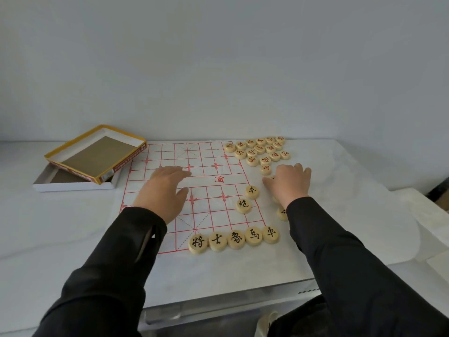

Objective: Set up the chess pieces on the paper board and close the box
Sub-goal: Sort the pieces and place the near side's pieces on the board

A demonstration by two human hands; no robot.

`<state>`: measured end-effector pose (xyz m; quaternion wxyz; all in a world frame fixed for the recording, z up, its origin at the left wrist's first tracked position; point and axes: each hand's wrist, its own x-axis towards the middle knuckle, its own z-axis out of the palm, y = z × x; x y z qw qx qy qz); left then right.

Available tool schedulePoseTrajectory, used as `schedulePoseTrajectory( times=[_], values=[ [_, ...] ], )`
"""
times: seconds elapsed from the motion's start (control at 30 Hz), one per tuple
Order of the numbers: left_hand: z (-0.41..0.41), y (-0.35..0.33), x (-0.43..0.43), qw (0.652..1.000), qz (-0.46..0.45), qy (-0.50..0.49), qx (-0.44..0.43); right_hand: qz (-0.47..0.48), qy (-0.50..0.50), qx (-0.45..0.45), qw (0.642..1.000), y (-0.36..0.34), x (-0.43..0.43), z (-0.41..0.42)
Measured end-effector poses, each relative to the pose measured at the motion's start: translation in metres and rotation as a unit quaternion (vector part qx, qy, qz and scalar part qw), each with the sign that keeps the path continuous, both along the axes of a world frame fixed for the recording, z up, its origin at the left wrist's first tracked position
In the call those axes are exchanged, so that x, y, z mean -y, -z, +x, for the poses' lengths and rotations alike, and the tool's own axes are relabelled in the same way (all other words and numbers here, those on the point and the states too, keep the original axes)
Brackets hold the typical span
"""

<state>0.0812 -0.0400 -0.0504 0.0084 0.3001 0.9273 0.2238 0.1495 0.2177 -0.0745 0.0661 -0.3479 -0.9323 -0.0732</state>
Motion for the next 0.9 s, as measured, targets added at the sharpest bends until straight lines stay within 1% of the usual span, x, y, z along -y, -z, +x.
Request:
schedulePoseTrajectory(
  times=[0.1, 0.17, 0.2, 0.27, 0.33, 0.37, 0.43, 0.47, 0.53, 0.6, 0.9],
  values=[
    [-0.008, 0.001, 0.010, 1.000, -0.011, -0.018, 0.010, -0.016, -0.007, -0.014, 1.000, 0.000, 0.003, -0.003],
    [-0.011, 0.002, 0.013, 0.999, -0.024, -0.016, 0.017, -0.018, -0.013, -0.043, 0.999, -0.003, 0.007, -0.005],
    [-0.011, 0.003, 0.015, 0.999, -0.029, -0.016, 0.022, -0.018, -0.020, -0.067, 0.997, -0.005, 0.010, -0.008],
    [-0.013, 0.004, 0.018, 0.999, -0.037, -0.016, 0.030, -0.038, -0.065, -0.147, 0.986, -0.013, 0.019, -0.013],
    [-0.013, 0.004, 0.020, 0.998, -0.047, -0.014, 0.034, -0.134, -0.138, -0.221, 0.956, -0.020, 0.034, -0.018],
    [-0.013, 0.004, 0.020, 0.998, -0.052, -0.012, 0.036, -0.196, -0.172, -0.226, 0.939, -0.022, 0.043, -0.021],
    [-0.012, 0.004, 0.019, 0.998, -0.057, -0.007, 0.038, -0.283, -0.223, -0.175, 0.916, -0.024, 0.059, -0.023],
    [-0.011, 0.003, 0.018, 0.998, -0.059, -0.003, 0.038, -0.298, -0.241, -0.139, 0.913, -0.023, 0.065, -0.024],
    [-0.009, 0.002, 0.016, 0.997, -0.059, 0.008, 0.039, -0.302, -0.262, -0.080, 0.913, -0.019, 0.070, -0.026],
    [-0.008, 0.001, 0.016, 0.997, -0.062, 0.014, 0.041, -0.309, -0.270, -0.050, 0.911, -0.018, 0.072, -0.027],
    [-0.007, 0.001, 0.012, 0.995, -0.080, 0.016, 0.059, -0.282, -0.295, 0.021, 0.913, -0.017, 0.076, -0.024]
  ],
)
